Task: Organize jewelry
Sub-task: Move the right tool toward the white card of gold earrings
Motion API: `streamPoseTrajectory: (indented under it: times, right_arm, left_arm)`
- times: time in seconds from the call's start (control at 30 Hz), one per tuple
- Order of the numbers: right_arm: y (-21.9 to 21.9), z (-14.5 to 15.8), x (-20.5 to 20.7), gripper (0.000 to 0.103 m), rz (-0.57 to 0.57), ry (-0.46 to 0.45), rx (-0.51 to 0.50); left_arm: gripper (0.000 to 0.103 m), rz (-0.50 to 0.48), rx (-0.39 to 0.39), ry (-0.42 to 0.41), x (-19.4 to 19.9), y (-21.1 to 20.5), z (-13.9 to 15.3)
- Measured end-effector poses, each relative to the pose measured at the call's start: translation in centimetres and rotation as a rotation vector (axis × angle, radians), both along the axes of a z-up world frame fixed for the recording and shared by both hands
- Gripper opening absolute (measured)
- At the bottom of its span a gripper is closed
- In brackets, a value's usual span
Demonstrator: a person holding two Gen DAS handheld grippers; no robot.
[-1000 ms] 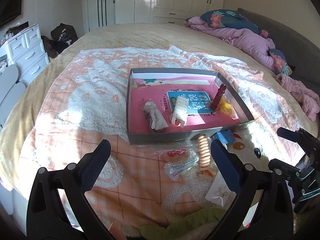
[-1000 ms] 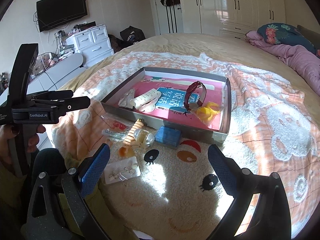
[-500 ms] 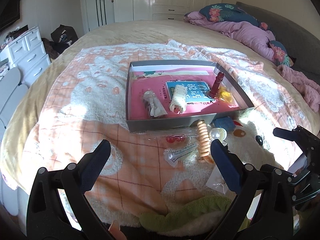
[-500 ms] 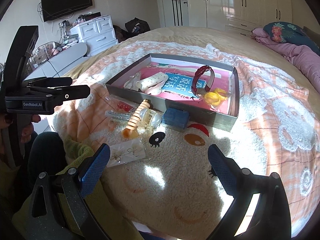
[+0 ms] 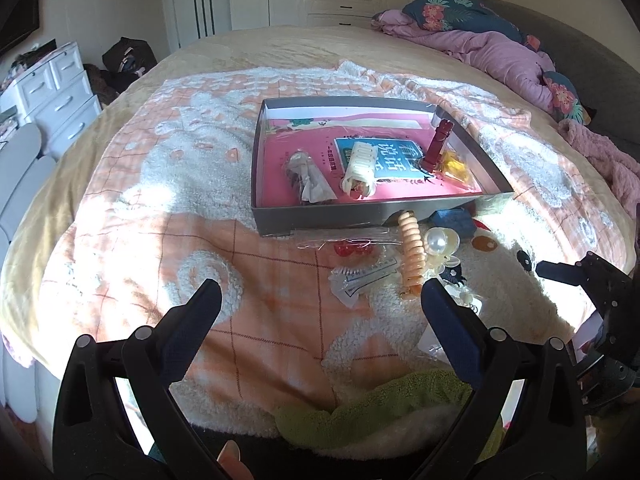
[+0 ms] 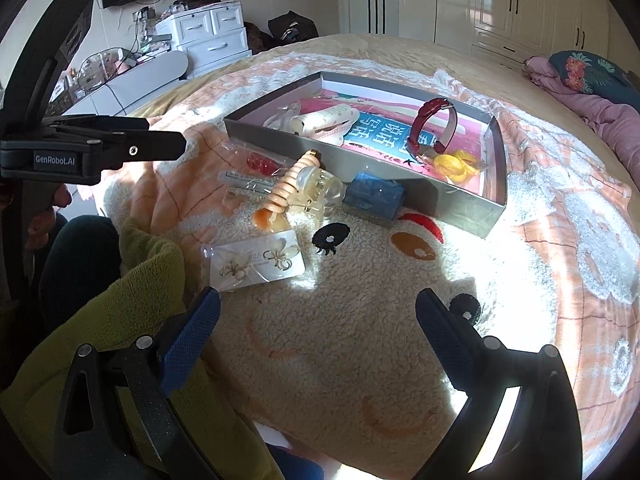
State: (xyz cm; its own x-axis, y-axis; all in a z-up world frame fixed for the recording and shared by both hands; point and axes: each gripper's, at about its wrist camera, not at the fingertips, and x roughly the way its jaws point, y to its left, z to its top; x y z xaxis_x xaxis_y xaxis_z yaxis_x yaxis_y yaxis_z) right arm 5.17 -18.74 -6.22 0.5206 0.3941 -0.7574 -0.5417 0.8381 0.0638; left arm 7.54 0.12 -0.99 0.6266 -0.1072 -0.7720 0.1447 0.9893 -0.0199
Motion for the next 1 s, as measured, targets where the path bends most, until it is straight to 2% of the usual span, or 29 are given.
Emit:
streamPoseTrajectory:
  times: [0.57, 0.9, 1.0]
  right_arm:
    - [3.8, -2.4, 1.3, 0.098, 0.129, 0.015, -0.038]
    - [4.2, -3.1, 2.6, 0.099, 0.109, 0.008, 0.017]
    - [4.1, -3.0, 2.8, 0.093, 0.095, 0.003, 0.039]
  left_arm:
    - [0.093, 0.002, -0.017, 0.076, 1.6, -0.1, -2.6]
    - [0.093, -0.008, -0.049, 0.142, 3.6, -1.2, -4.9]
    - [0.093, 0.002, -0.073, 0.159, 4.4, -1.0, -5.4]
